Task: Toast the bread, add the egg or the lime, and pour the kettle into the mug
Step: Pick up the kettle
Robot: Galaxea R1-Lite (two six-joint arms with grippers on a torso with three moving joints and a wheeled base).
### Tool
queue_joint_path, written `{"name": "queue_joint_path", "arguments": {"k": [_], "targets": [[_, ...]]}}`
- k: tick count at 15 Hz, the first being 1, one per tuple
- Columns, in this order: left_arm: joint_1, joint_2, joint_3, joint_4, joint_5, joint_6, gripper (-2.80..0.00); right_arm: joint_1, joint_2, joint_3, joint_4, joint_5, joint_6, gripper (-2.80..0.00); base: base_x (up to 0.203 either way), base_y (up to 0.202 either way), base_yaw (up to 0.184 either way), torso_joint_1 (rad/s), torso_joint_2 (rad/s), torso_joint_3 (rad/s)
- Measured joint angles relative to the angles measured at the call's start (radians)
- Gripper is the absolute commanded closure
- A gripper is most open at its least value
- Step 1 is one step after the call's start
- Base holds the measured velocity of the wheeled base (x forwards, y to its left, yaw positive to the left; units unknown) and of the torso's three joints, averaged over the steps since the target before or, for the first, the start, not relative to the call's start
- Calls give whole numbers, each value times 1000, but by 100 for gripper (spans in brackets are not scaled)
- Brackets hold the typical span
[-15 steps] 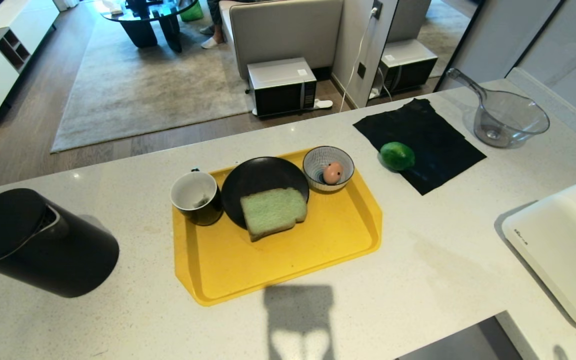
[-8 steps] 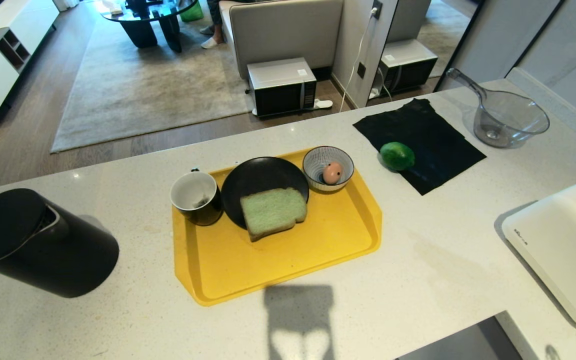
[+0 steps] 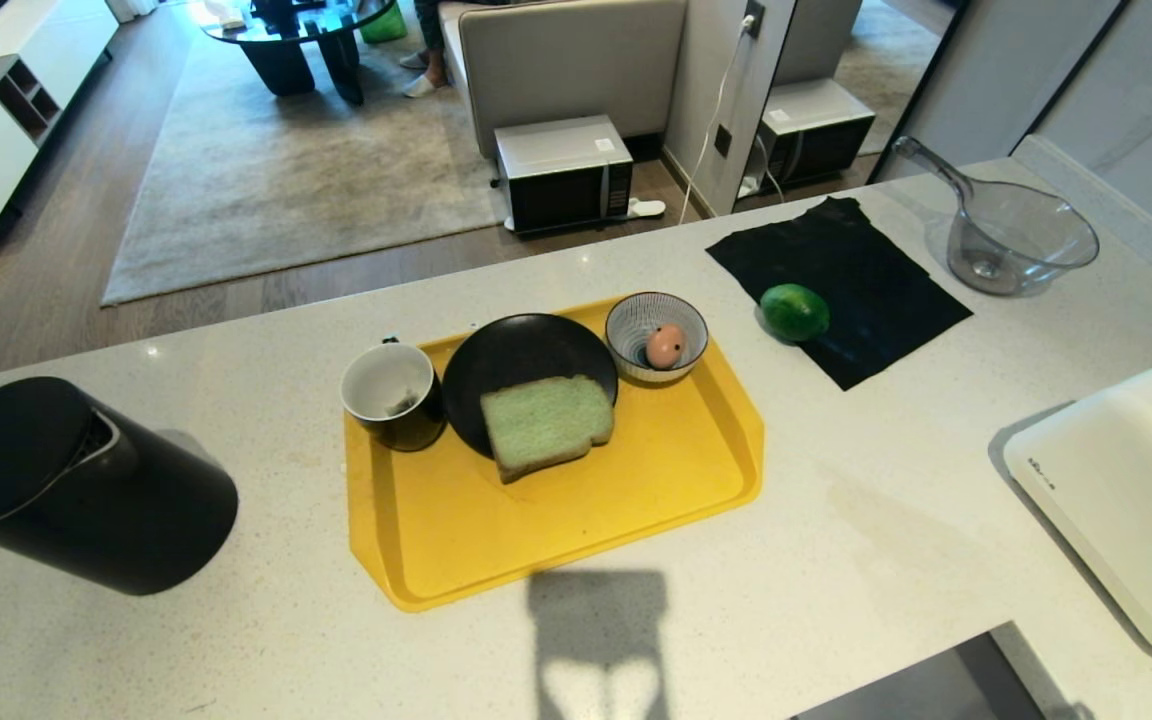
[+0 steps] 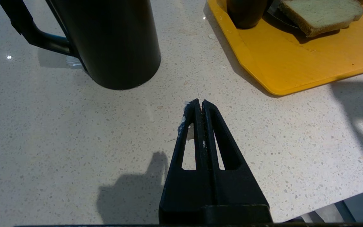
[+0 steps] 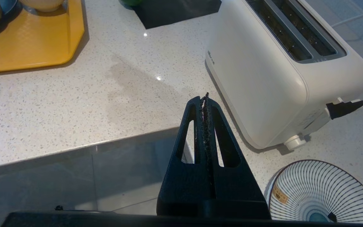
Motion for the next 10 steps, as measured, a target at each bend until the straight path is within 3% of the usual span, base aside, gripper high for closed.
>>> {"name": "queue_joint_path", "arguments": {"k": [2, 6, 10], "targets": [[0, 0, 0, 0, 0, 0, 0, 0, 0, 0, 12, 16, -1, 0, 0, 0, 0, 0, 0, 0], [0, 0, 0, 0, 0, 0, 0, 0, 0, 0, 70, 93, -86, 0, 0, 0, 0, 0, 0, 0], [0, 0, 0, 0, 0, 0, 0, 0, 1, -4, 149, 103, 11, 0, 0, 0, 0, 0, 0, 0]]}}
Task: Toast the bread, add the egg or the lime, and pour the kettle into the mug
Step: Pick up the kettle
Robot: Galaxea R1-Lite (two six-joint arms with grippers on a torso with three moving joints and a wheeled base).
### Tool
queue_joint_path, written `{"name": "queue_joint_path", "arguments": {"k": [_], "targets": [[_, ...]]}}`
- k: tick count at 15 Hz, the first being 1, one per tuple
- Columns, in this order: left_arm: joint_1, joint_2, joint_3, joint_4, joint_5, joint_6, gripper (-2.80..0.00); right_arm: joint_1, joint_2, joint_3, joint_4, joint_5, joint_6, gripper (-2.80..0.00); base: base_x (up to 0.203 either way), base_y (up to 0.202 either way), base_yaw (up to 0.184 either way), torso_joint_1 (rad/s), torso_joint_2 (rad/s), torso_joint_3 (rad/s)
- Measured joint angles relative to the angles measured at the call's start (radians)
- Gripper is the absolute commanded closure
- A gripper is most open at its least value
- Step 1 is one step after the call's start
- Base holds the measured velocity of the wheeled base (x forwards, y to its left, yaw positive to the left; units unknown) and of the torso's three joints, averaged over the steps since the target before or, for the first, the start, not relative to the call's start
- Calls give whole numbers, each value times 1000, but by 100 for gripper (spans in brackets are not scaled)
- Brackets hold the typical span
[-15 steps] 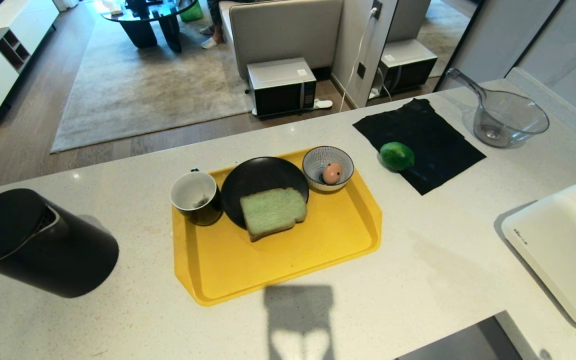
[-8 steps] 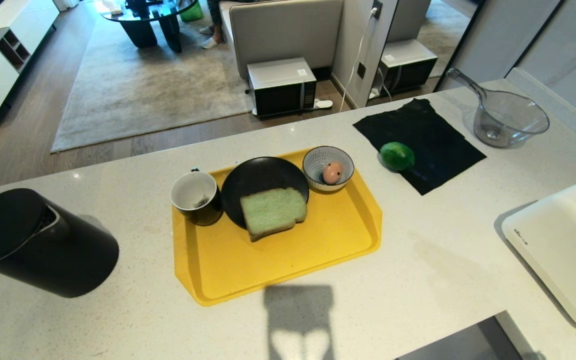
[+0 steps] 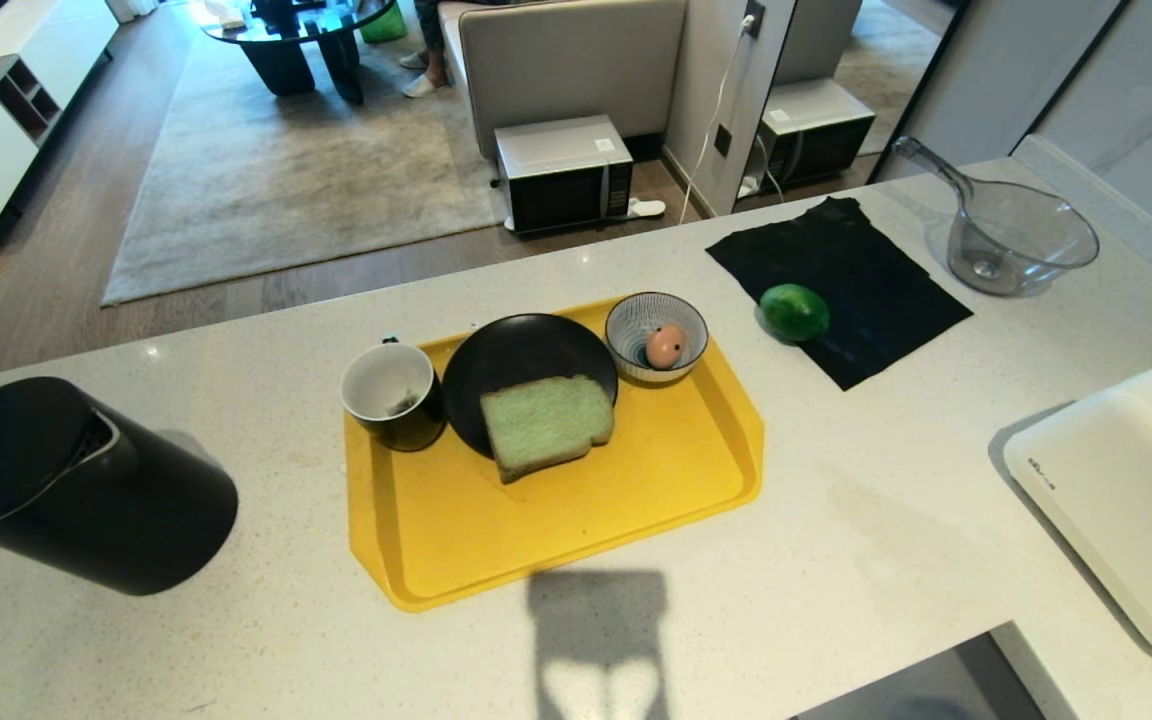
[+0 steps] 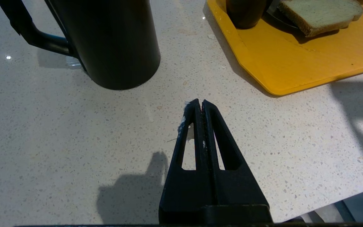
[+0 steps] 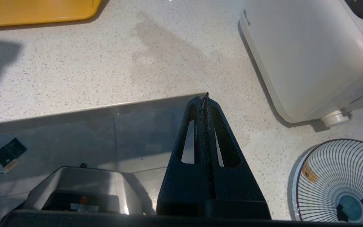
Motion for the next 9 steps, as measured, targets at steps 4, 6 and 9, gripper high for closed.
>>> {"name": "queue_joint_path", "arguments": {"k": [4, 6, 9], "targets": [[0, 0, 0, 0, 0, 0, 0, 0, 0, -2, 3, -1, 23, 0, 0, 0, 0, 0, 0, 0], [0, 0, 0, 0, 0, 0, 0, 0, 0, -3, 3, -5, 28, 0, 0, 0, 0, 0, 0, 0], [0, 0, 0, 0, 0, 0, 0, 0, 0, -3, 3, -6, 28, 0, 0, 0, 0, 0, 0, 0]]}}
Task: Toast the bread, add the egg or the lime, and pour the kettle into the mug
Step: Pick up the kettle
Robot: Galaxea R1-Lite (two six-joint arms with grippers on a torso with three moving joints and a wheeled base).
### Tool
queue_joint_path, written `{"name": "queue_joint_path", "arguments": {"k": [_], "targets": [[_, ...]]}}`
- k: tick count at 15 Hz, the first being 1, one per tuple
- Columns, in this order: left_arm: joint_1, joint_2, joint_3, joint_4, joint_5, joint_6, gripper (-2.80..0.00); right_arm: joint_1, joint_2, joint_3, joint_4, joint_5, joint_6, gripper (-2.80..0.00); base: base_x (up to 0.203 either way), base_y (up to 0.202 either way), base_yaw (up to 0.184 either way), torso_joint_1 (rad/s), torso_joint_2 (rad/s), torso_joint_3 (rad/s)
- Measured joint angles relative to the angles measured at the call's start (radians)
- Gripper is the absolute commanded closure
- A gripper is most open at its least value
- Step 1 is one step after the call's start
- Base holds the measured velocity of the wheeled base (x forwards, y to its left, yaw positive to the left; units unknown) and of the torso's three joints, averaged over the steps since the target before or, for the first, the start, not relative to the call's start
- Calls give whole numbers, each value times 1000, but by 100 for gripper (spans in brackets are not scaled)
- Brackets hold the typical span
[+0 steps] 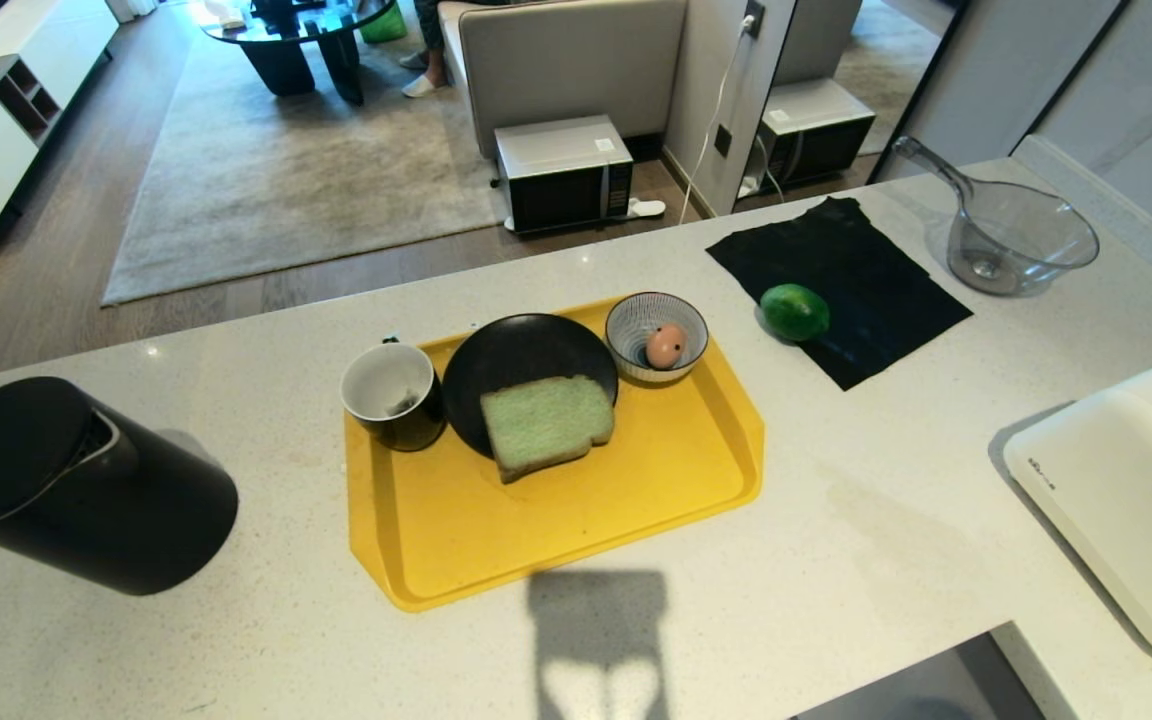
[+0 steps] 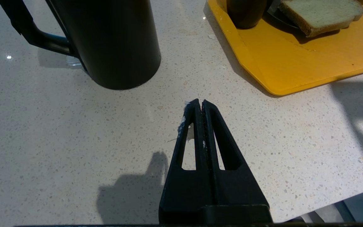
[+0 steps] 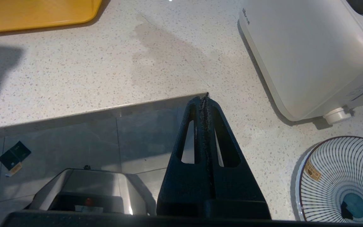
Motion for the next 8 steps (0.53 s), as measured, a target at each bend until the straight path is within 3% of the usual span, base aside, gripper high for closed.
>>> {"name": "queue_joint_path", "arguments": {"k": [8], "targets": [[0, 0, 0, 0, 0, 0, 0, 0, 0, 0, -1, 0, 0, 0, 0, 0, 0, 0, 0, 0]]}}
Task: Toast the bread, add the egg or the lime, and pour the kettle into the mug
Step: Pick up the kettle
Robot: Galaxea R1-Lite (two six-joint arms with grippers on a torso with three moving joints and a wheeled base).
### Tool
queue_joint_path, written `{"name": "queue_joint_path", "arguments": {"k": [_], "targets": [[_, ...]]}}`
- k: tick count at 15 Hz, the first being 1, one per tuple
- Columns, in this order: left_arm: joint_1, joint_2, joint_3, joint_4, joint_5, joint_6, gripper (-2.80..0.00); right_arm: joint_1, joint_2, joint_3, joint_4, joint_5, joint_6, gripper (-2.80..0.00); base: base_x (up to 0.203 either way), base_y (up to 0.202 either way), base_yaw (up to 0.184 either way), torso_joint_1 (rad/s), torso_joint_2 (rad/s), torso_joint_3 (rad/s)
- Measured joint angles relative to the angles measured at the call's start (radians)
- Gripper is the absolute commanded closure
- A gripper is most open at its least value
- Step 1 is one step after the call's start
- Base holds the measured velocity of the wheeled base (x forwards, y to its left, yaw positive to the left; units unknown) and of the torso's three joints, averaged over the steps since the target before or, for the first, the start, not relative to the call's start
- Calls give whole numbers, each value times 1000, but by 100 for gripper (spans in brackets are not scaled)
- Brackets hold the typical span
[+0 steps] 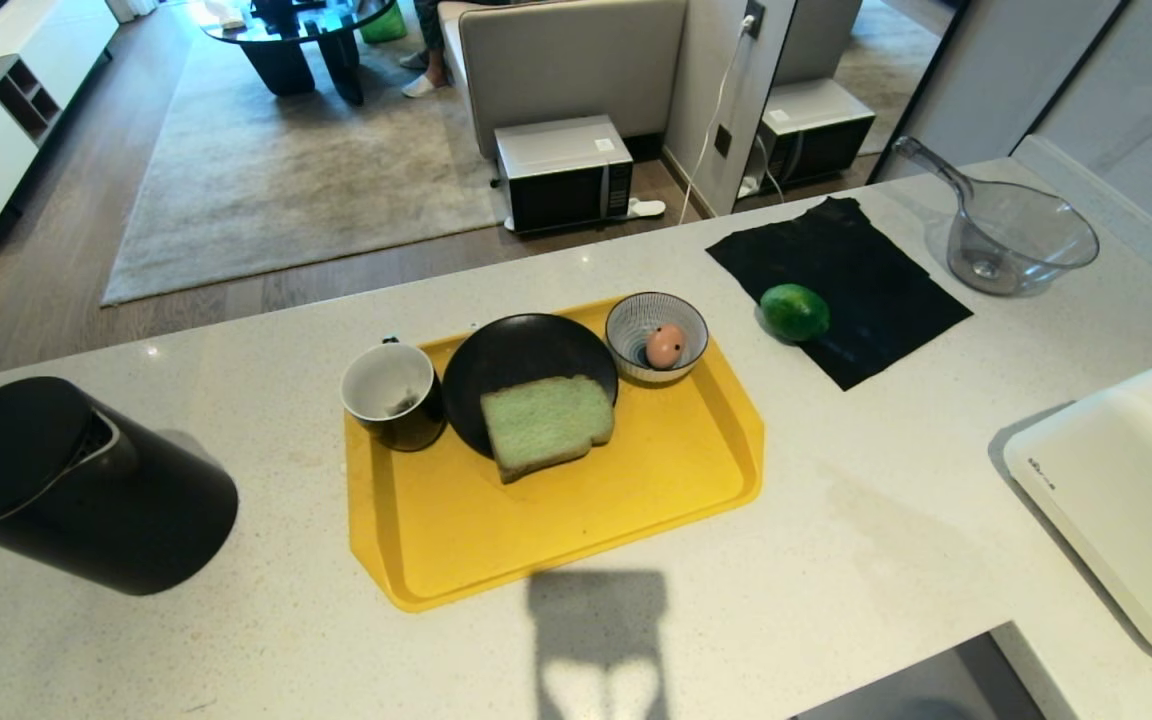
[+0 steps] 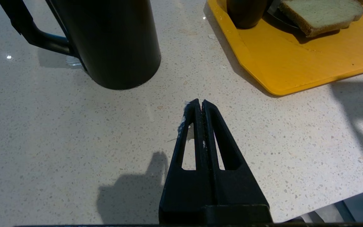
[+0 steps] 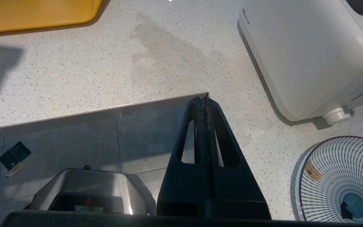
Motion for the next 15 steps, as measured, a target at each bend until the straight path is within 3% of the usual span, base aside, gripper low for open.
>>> {"name": "queue_joint_path", "arguments": {"k": [15], "targets": [[0, 0, 0, 0, 0, 0, 0, 0, 0, 1, 0, 0, -3, 0, 0, 0, 0, 0, 0, 0]]}}
